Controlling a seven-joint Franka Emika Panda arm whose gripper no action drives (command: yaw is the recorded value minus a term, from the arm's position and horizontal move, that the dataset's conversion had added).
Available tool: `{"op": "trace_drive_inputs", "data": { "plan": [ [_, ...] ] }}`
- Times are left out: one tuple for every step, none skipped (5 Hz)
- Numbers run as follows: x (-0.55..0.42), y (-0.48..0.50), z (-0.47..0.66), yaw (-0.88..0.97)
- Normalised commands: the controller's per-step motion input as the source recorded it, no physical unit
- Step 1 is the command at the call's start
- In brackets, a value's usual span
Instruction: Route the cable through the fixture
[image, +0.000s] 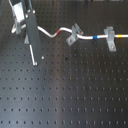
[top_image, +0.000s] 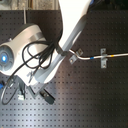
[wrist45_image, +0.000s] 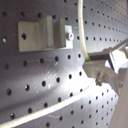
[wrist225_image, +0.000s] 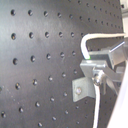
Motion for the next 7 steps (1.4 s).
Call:
{"op": "trace_drive_inputs", "data": {
  "plan": [
    [0.130,-0.508,0.01,0.00],
    [0.074,-0.422,0.00,0.00],
    [0.001,0.000,0.03,0.00],
    [-0.093,0.323,0.53,-0.01],
    [0.028,0.148,0.54,-0.06],
    [-0.003,0.034,0.32,-0.02],
    [-0.126,0.002,0.13,0.15]
  ]
}}
